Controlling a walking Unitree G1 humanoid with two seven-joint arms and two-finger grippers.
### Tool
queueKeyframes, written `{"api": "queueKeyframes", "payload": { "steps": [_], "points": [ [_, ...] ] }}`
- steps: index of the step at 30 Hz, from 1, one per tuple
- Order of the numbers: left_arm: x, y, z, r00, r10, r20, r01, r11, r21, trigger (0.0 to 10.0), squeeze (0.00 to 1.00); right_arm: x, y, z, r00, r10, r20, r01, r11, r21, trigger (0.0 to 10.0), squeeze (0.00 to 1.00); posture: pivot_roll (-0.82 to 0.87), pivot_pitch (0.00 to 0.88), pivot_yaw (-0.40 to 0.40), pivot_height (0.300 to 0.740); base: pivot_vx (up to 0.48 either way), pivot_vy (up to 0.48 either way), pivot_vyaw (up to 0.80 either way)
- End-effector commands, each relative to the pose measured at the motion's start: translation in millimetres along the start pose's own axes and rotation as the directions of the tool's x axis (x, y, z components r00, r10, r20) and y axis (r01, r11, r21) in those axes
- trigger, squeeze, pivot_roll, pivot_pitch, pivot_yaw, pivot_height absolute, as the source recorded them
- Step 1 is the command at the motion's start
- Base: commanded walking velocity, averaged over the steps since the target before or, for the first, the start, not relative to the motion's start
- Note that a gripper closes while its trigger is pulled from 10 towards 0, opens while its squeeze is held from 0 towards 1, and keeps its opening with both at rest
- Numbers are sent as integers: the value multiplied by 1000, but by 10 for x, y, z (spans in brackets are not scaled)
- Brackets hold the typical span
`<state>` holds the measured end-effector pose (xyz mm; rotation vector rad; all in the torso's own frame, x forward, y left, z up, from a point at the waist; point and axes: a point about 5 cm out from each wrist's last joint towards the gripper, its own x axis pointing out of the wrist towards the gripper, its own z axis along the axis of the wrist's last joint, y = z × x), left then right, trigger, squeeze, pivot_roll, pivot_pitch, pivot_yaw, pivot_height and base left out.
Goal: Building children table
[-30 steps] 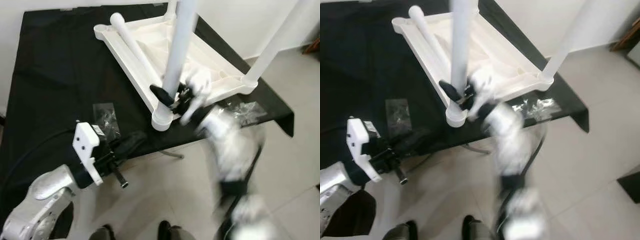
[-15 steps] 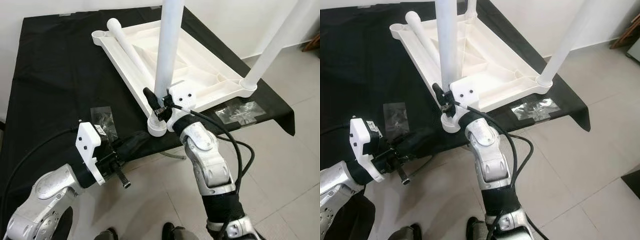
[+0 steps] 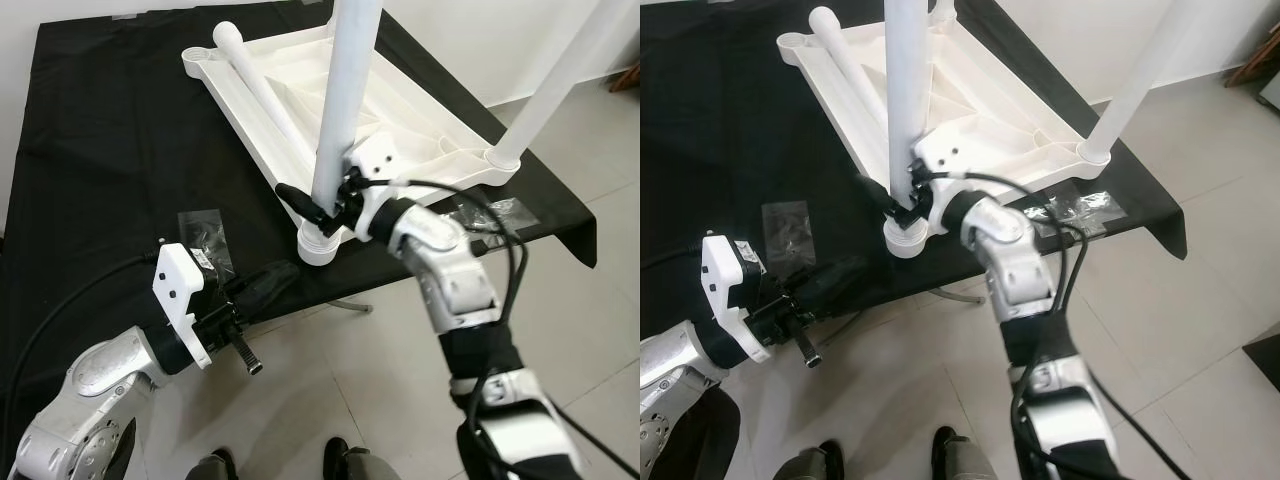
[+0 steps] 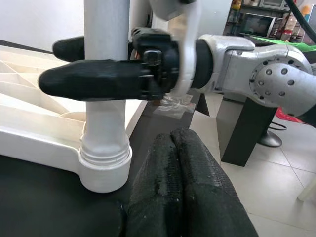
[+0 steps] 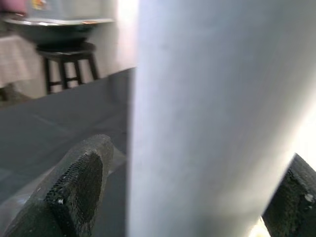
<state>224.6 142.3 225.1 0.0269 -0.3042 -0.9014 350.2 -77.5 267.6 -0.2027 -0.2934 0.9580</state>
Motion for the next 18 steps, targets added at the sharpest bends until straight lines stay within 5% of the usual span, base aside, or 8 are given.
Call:
{"api": "queueKeyframes", "payload": {
  "steps": [1, 2, 10, 12, 13, 14, 15, 18],
  "points": [
    [4, -33, -6, 1000, -8, 9, 8, 1000, -6, 10000, 0, -34, 42, -31, 983, 182, -29, -183, 983, -26, 10000, 0, 66, 268, -110, 740, 0, 0, 0],
    [6, -37, -7, 1000, -9, 10, 9, 1000, -7, 10000, 0, -65, 55, -45, 956, 286, -62, -289, 956, -42, 10000, 0, 66, 268, -110, 740, 0, 0, 0],
    [6, -37, -7, 1000, -9, 10, 9, 1000, -7, 10000, 0, -65, 55, -45, 956, 286, -62, -289, 956, -42, 10000, 0, 66, 268, -110, 740, 0, 0, 0],
    [8, -42, -6, 1000, -10, 10, 10, 1000, -6, 10000, 0, -94, 53, -47, 925, 373, -76, -377, 925, -53, 10000, 0, 76, 268, -110, 740, 0, 0, 0],
    [6, -42, -2, 1000, -8, 9, 8, 1000, -4, 10000, 0, -97, 12, -26, 886, 456, -87, -460, 887, -36, 4980, 0, 80, 270, -115, 740, 0, 0, 0],
    [6, -42, -2, 1000, -8, 9, 8, 1000, -4, 10000, 0, -97, 12, -26, 886, 456, -87, -460, 887, -36, 4980, 0, 80, 270, -115, 740, 0, 0, 0],
    [5, -42, 0, 1000, -6, 9, 6, 1000, -3, 10000, 0, -99, -24, -7, 856, 510, -82, -513, 858, -17, 0, 0, 76, 270, -115, 740, 0, 0, 0],
    [6, -44, -1, 1000, -3, 9, 3, 1000, -4, 10000, 0, -112, -86, 14, 826, 559, -73, -560, 828, 8, 0, 0, 77, 269, -115, 740, 0, 0, 0]
  ]
}}
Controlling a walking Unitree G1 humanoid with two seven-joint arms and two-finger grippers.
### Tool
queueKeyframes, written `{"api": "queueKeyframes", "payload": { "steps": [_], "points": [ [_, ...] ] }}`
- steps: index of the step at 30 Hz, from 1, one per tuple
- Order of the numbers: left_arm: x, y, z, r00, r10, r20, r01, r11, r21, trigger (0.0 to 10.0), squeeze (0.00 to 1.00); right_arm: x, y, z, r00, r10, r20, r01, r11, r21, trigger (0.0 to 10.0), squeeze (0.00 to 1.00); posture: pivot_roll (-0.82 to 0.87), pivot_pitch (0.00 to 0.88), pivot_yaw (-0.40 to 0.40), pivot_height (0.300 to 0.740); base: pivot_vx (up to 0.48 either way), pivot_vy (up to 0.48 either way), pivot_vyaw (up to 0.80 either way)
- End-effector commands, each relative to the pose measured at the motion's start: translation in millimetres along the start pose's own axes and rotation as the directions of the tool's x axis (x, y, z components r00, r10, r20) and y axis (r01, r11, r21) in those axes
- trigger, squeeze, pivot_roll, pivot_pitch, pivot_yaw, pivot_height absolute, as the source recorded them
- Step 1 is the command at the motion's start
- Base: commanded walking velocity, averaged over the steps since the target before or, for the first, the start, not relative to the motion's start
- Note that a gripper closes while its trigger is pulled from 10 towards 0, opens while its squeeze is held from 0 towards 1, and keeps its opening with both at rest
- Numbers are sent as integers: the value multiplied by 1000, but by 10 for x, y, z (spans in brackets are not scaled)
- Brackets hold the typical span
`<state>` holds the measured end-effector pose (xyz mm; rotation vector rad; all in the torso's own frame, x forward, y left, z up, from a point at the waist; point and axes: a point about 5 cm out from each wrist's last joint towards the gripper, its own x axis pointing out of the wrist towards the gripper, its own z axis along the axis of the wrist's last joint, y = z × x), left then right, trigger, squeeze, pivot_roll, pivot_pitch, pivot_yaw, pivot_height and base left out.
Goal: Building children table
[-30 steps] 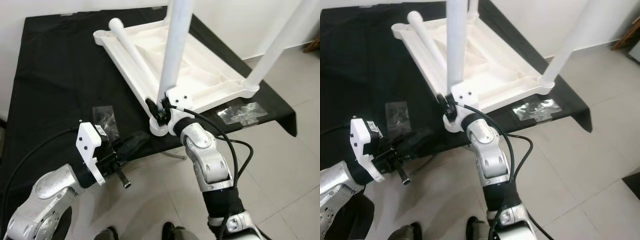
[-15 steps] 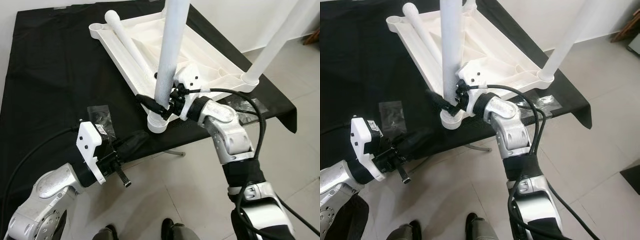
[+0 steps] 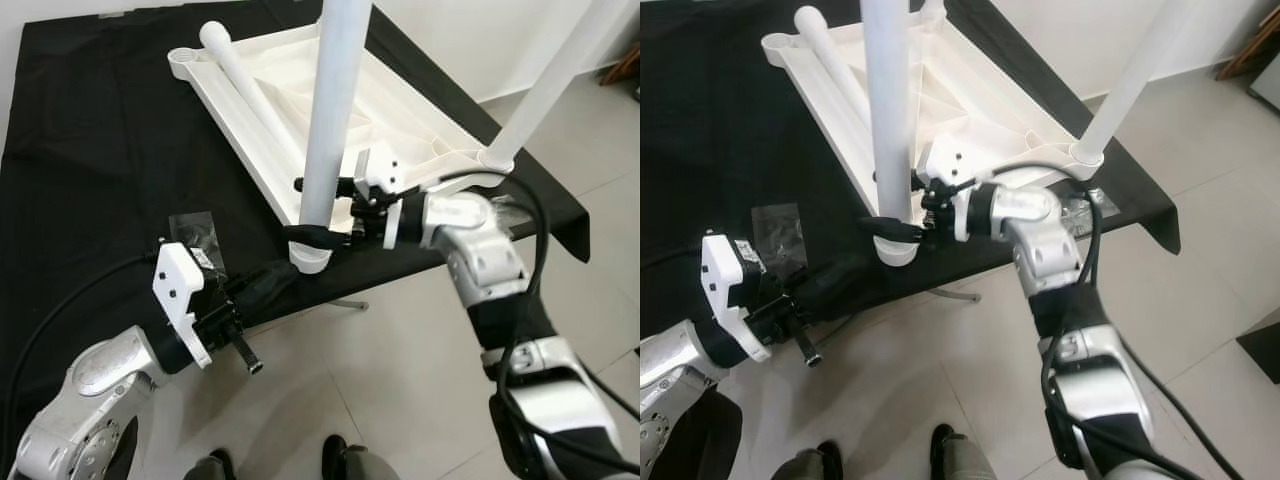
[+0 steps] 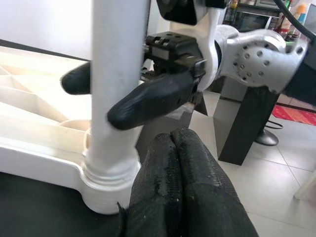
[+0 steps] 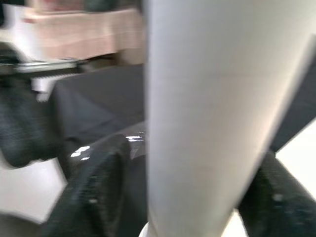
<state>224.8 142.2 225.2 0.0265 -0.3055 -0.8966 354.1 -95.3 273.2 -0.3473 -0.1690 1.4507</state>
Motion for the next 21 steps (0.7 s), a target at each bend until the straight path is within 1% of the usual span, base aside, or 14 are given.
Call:
{"api": "queueKeyframes", "payload": {
  "steps": [1, 4, 6, 8, 10, 11, 12, 13, 16, 17, 18, 19, 20, 21],
  "points": [
    [5, -45, -1, 1000, -8, 9, 8, 1000, -5, 10000, 0, 21, 41, -14, 996, 85, 21, -85, 996, 0, 0, 0, 73, 270, -115, 740, 0, 0, 0],
    [5, -43, -1, 1000, -7, 9, 7, 1000, -5, 10000, 0, 7, 32, -16, 997, 79, 26, -79, 997, 5, 0, 0, 72, 270, -114, 740, 0, 0, 0],
    [3, -41, -1, 1000, -6, 9, 6, 1000, -4, 10000, 0, -26, 16, -41, 999, 42, 32, -43, 999, 10, 0, 0, 71, 270, -113, 740, 0, 0, 0],
    [0, -41, 1, 1000, -5, 9, 5, 1000, -6, 10000, 0, -91, -2, -92, 1000, -8, 28, 8, 1000, 8, 0, 0, 67, 274, -109, 740, 0, 0, 0],
    [-5, -40, 3, 1000, -4, 8, 4, 1000, -6, 10000, 0, -167, -27, -166, 994, -110, 14, 109, 994, 16, 0, 0, 66, 276, -109, 740, 0, 0, 0],
    [-8, -39, 5, 1000, -4, 7, 4, 1000, -6, 10000, 0, -220, -33, -233, 982, -191, -5, 191, 981, 38, 0, 0, 63, 282, -110, 740, 0, 0, 0],
    [-8, -39, 5, 1000, -4, 7, 4, 1000, -6, 10000, 0, -220, -33, -233, 982, -191, -5, 191, 981, 38, 0, 0, 63, 282, -110, 740, 0, 0, 0],
    [-14, -38, 9, 1000, -3, 6, 3, 1000, -6, 10000, 0, -280, -47, -309, 965, -262, -25, 263, 963, 61, 0, 0, 62, 283, -111, 740, 0, 0, 0],
    [-15, -36, 10, 1000, -3, 6, 3, 1000, -6, 10000, 0, -288, -51, -321, 962, -271, -29, 272, 960, 66, 0, 0, 59, 285, -112, 740, 0, 0, 0],
    [-26, -31, 7, 1000, -3, 4, 3, 1000, -9, 10000, 0, -262, 9, -404, 942, -335, -11, 334, 933, 135, 0, 0, 37, 300, -99, 740, 0, 0, 0],
    [-26, -31, 7, 1000, -3, 4, 3, 1000, -9, 10000, 0, -262, 9, -404, 942, -335, -11, 334, 933, 135, 0, 0, 37, 300, -99, 740, 0, 0, 0],
    [-34, -27, 4, 1000, -2, 2, 2, 1000, -11, 10000, 0, -248, 57, -466, 923, -384, -4, 378, 906, 188, 0, 0, 37, 300, -99, 740, 0, 0, 0],
    [-30, -29, -2, 1000, -7, 5, 7, 1000, -20, 10000, 0, -144, 252, -746, 792, -595, -134, 609, 759, 228, 0, 0, 16, 310, -104, 740, 0, 0, 0],
    [-30, -29, -2, 1000, -7, 5, 7, 1000, -20, 10000, 0, -144, 252, -746, 792, -595, -134, 609, 759, 228, 0, 0, 16, 310, -104, 740, 0, 0, 0]
  ]
}}
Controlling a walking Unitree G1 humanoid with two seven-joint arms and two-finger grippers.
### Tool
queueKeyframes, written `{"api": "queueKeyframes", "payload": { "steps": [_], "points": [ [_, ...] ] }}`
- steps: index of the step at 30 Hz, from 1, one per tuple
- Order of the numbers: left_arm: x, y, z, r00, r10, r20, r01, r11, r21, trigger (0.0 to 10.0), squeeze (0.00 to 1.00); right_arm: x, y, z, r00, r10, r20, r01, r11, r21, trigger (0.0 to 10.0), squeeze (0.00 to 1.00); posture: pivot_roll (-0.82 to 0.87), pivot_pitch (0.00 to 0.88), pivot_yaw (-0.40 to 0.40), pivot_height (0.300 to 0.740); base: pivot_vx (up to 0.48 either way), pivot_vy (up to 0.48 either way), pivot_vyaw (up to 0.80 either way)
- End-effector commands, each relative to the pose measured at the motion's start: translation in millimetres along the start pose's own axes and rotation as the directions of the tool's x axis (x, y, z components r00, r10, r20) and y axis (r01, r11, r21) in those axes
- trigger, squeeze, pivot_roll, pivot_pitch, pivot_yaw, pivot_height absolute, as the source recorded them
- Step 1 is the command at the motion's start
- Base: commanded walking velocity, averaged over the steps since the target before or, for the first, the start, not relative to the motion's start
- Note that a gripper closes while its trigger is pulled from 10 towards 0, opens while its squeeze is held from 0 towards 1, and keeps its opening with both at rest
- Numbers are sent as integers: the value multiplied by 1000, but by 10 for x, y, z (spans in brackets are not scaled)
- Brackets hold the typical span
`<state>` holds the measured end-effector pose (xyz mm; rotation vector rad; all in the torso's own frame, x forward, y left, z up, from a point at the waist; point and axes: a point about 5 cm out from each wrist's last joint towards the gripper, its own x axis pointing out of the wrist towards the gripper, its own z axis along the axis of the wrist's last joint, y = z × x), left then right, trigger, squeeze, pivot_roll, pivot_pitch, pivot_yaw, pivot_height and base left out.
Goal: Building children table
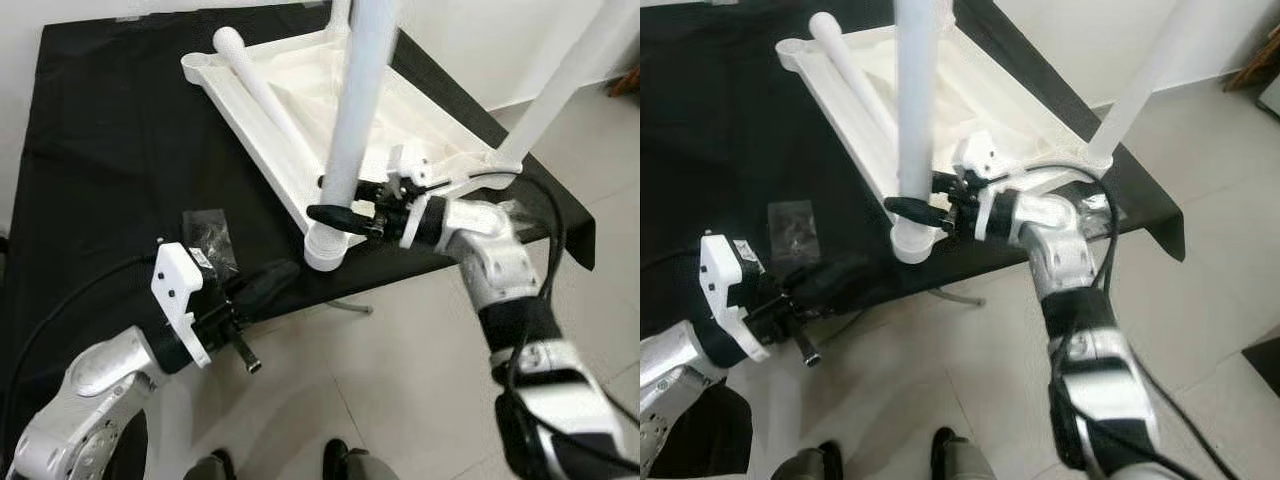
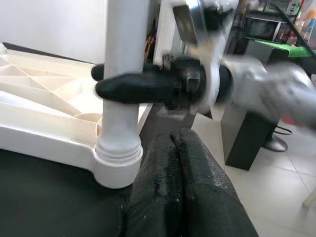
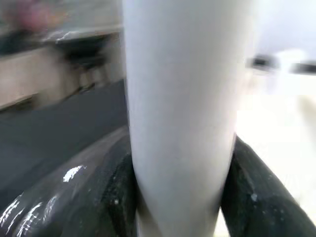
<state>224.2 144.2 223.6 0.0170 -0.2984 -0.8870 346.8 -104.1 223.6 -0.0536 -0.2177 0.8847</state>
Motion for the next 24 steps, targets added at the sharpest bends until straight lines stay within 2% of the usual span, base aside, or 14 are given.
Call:
{"api": "queueKeyframes", "payload": {
  "steps": [1, 2, 5, 8, 12, 13, 14, 16, 18, 19, 20, 24],
  "points": [
    [20, -51, 10, 999, -29, 18, 29, 999, -21, 10000, 0, -252, 153, -563, 873, -412, -261, 421, 907, -27, 0, 0, 24, 310, -104, 740, 0, 0, 0],
    [27, -55, 11, 999, -31, 20, 32, 999, -24, 10000, 0, -292, 202, -601, 836, -477, -271, 484, 874, -45, 0, 0, 24, 310, -104, 740, 0, 0, 0],
    [24, -56, 9, 999, -33, 20, 33, 999, -23, 10000, 0, -263, 254, -622, 837, -468, -283, 480, 877, -30, 0, 0, 26, 307, -102, 740, 0, 0, 0],
    [29, -34, 20, 999, -25, 27, 25, 1000, -16, 10000, 0, -85, 196, -528, 850, -473, -232, 476, 878, -48, 0, 0, 31, 291, -107, 740, 0, 0, 0],
    [27, -36, 16, 999, -22, 27, 22, 1000, -14, 10000, 0, -25, 111, -462, 851, -479, -215, 476, 877, -70, 0, 0, 32, 288, -109, 740, 0, 0, 0],
    [26, -37, 13, 999, -21, 26, 22, 1000, -14, 10000, 0, -21, 92, -442, 849, -482, -215, 477, 875, -80, 4784, 0, 32, 288, -109, 740, 0, 0, 0],
    [26, -37, 12, 999, -21, 26, 21, 1000, -13, 10000, 0, -21, 61, -421, 842, -493, -219, 486, 870, -89, 10000, 0, 35, 286, -105, 740, 0, 0, 0],
    [31, -35, 9, 999, -20, 25, 21, 1000, -14, 10000, 0, -26, 79, -370, 823, -525, -216, 517, 851, -97, 10000, 0, 40, 285, -99, 740, 0, 0, 0],
    [48, -31, 4, 1000, -23, 18, 23, 1000, -4, 10000, 0, -18, 41, -309, 828, -529, -183, 533, 846, -33, 10000, 0, 42, 284, -98, 740, 0, 0, 0],
    [48, -31, 4, 1000, -23, 18, 23, 1000, -4, 10000, 0, -18, 41, -309, 828, -529, -183, 533, 846, -33, 10000, 0, 42, 284, -98, 740, 0, 0, 0],
    [57, -31, 19, 999, -24, 24, 24, 1000, -4, 10000, 0, -5, -19, -242, 858, -492, -146, 496, 868, -6, 10000, 1000, 52, 283, -95, 740, 0, 0, 0],
    [44, -23, 38, 1000, -18, 26, 18, 1000, 3, 10000, 0, 32, -196, -53, 938, -344, -48, 345, 938, 15, 10000, 1000, 64, 281, -99, 740, 0, 0, 0]
  ]
}}
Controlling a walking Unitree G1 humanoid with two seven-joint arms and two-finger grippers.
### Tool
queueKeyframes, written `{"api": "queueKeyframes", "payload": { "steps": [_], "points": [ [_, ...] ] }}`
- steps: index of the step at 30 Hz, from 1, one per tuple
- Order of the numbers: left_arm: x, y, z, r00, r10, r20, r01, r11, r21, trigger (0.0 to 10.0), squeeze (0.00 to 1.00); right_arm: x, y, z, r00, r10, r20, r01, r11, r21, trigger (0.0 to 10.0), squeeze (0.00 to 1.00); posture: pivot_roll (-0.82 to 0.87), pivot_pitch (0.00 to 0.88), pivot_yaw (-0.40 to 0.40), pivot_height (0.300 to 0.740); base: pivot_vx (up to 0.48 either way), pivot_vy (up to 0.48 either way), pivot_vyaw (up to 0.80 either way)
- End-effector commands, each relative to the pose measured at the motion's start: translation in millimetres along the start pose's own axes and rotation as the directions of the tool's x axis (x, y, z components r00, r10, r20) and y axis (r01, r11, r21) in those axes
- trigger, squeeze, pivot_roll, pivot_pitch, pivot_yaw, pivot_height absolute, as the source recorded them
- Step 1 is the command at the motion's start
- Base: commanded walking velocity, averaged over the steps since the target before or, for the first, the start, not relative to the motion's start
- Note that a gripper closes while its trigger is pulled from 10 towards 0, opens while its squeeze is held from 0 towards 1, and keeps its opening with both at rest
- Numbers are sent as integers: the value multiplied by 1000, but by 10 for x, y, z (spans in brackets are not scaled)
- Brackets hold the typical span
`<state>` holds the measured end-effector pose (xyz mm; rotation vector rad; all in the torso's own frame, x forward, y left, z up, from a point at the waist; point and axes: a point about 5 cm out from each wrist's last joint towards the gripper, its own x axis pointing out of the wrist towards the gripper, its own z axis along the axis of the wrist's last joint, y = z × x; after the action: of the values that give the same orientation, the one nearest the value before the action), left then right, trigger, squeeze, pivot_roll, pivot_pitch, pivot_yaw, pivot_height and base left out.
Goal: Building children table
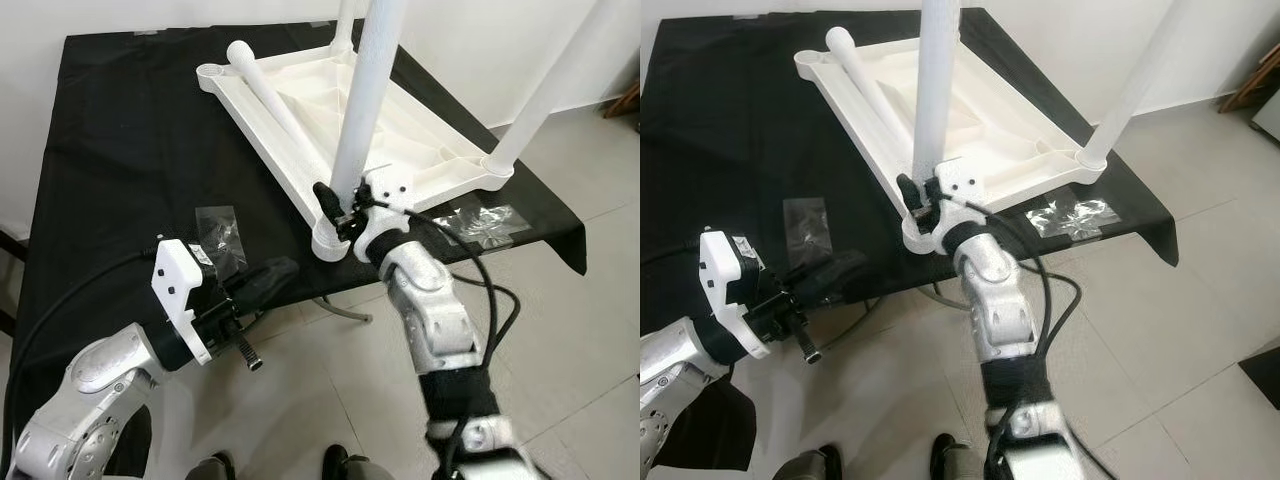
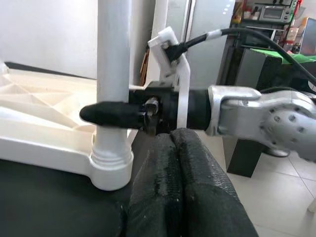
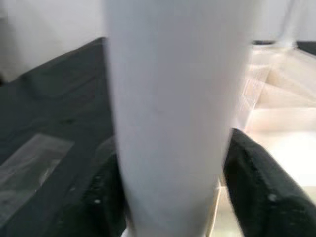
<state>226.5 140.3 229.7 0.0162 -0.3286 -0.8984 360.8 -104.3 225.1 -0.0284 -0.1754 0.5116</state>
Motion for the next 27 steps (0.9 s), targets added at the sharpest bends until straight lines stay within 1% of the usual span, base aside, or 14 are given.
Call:
{"api": "queueKeyframes", "payload": {
  "steps": [1, 2, 3, 6, 10, 12, 14, 16, 17, 18, 20, 23, 24, 27],
  "points": [
    [-15, -25, -8, 1000, -6, -1, 6, 1000, -7, 10000, 0, -17, -100, -39, 1000, 22, -2, -22, 1000, 19, 10000, 1000, 64, 281, -99, 740, 0, 0, 0],
    [-24, -18, -13, 1000, -2, -6, 2, 1000, -3, 10000, 0, 9, -170, -16, 1000, 14, 1, -14, 1000, 11, 10000, 816, 63, 277, -108, 740, 0, 0, 0],
    [-32, -14, -18, 1000, 4, -10, -4, 1000, 3, 10000, 0, 64, -275, 11, 1000, 19, -6, -19, 1000, 9, 10000, 0, 69, 279, -117, 740, 0, 0, 0],
    [-32, -18, -19, 1000, 5, -11, -5, 1000, 6, 10000, 0, 93, -307, 33, 999, 46, -7, -46, 999, 1, 10000, 0, 71, 278, -118, 740, 0, 0, 0],
    [-37, -20, -21, 1000, 8, -20, -7, 1000, 14, 10000, 0, 147, -243, 101, 985, 173, -15, -173, 985, -23, 10000, 0, 68, 280, -123, 740, 0, 0, 0],
    [-44, -19, -50, 999, 7, -44, -6, 1000, 30, 10000, 0, 213, -186, 169, 959, 281, -21, -282, 959, -31, 10000, 0, 69, 279, -126, 740, 0, 0, 0],
    [-45, -21, -63, 999, 6, -52, -4, 999, 33, 10000, 0, 234, -166, 191, 949, 315, -19, -315, 949, -28, 10000, 0, 69, 279, -126, 740, 0, 0, 0],
    [-37, -43, -94, 998, 0, -64, 2, 999, 35, 10000, 0, 261, -106, 247, 885, 464, -27, -465, 883, -67, 10000, 0, 75, 278, -130, 740, 0, 0, 0],
    [-37, -43, -94, 998, 0, -64, 2, 999, 35, 10000, 0, 261, -106, 247, 885, 464, -27, -465, 883, -67, 10000, 0, 75, 278, -130, 740, 0, 0, 0],
    [-38, -49, -103, 998, -1, -70, 4, 999, 37, 10000, 0, 262, -92, 264, 855, 517, -33, -518, 852, -80, 10000, 0, 77, 278, -132, 740, 0, 0, 0],
    [-38, -49, -103, 998, -1, -70, 4, 999, 37, 10000, 0, 262, -92, 264, 855, 517, -33, -518, 852, -80, 10000, 0, 77, 278, -132, 740, 0, 0, 0],
    [-57, -40, -118, 996, 3, -87, 1, 999, 48, 10000, 0, 235, -129, 366, 751, 659, -41, -660, 747, -75, 10000, 0, 82, 277, -137, 740, 0, 0, 0],
    [-57, -40, -118, 996, 3, -87, 1, 999, 48, 10000, 0, 235, -129, 366, 751, 659, -41, -660, 747, -75, 10000, 0, 82, 277, -137, 740, 0, 0, 0],
    [-65, -39, -118, 996, 6, -91, -1, 999, 53, 10000, 0, 204, -183, 433, 671, 738, -68, -741, 667, -74, 10000, 0, 83, 276, -136, 740, 0, 0, 0]
  ]
}}
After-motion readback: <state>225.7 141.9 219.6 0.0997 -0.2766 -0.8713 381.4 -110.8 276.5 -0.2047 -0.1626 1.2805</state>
